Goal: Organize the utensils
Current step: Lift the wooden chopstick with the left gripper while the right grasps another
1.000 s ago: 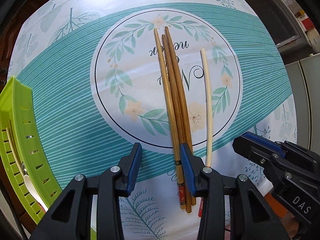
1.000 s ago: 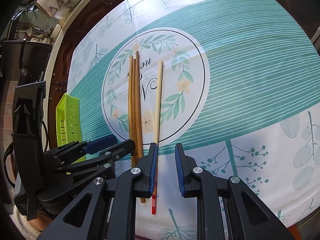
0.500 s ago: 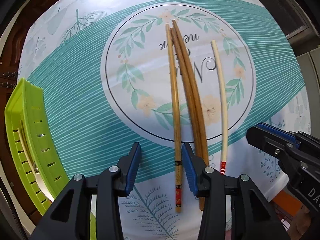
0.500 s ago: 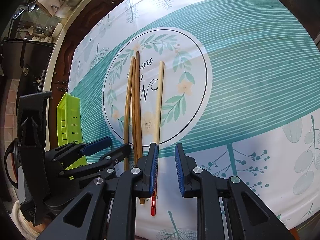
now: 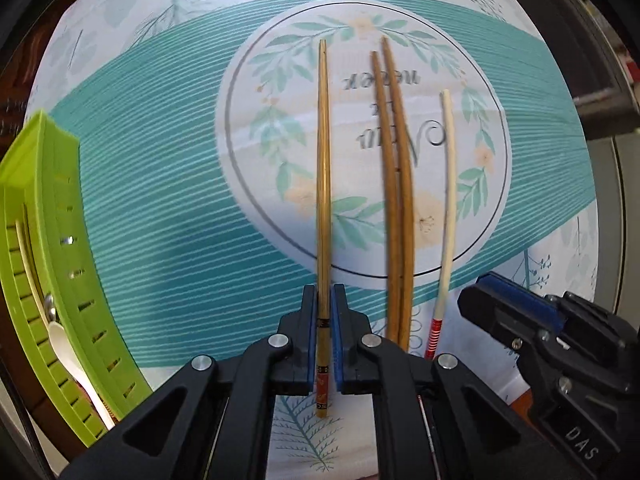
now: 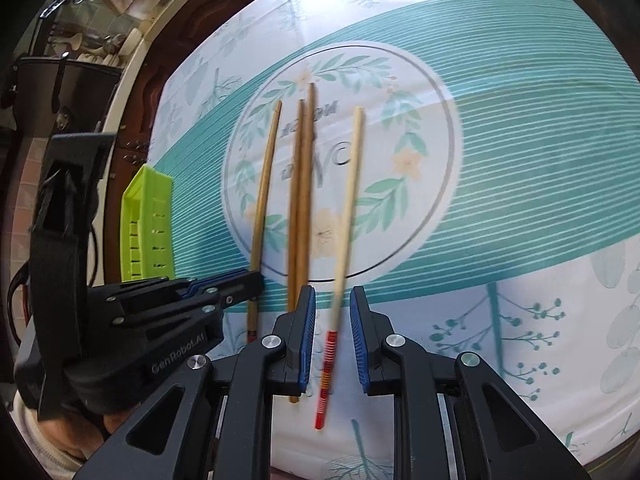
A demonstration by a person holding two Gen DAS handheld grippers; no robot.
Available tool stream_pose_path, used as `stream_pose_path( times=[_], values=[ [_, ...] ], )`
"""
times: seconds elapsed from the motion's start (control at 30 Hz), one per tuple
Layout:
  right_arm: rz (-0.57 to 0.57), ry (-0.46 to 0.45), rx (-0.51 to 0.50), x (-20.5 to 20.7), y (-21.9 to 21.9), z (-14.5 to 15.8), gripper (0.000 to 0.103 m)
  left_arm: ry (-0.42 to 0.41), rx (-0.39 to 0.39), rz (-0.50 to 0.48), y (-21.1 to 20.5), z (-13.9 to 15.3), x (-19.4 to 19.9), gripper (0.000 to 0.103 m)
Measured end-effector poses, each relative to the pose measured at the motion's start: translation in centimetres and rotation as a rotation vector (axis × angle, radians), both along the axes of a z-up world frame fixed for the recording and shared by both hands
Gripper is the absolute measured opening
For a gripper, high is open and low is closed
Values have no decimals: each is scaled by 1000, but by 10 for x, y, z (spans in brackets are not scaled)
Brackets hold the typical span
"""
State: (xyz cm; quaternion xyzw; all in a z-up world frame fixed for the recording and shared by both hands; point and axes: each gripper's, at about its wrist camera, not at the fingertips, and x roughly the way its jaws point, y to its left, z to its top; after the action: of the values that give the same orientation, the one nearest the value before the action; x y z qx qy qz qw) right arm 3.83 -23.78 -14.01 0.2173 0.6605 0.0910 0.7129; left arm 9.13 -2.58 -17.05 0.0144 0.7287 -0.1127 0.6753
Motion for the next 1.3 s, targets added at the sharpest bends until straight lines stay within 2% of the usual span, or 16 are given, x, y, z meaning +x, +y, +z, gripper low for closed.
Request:
stream_pose_path(
  times=[0.33,0.6,0.97,1.3],
  values=[
    [107,-28,38,9,50,-1,18,-51,-34,35,31,14,-11,4],
    [110,-12,-28,17,63,-13,18,-68,-55,52,48,19,-22,4],
    [124,-26,-175,23,86,-10,18,-93,-99,49,56,40,-26,4],
    [150,0,-343,36,108,-14,17,-112,-149,84,89,71,-27,4]
  ],
)
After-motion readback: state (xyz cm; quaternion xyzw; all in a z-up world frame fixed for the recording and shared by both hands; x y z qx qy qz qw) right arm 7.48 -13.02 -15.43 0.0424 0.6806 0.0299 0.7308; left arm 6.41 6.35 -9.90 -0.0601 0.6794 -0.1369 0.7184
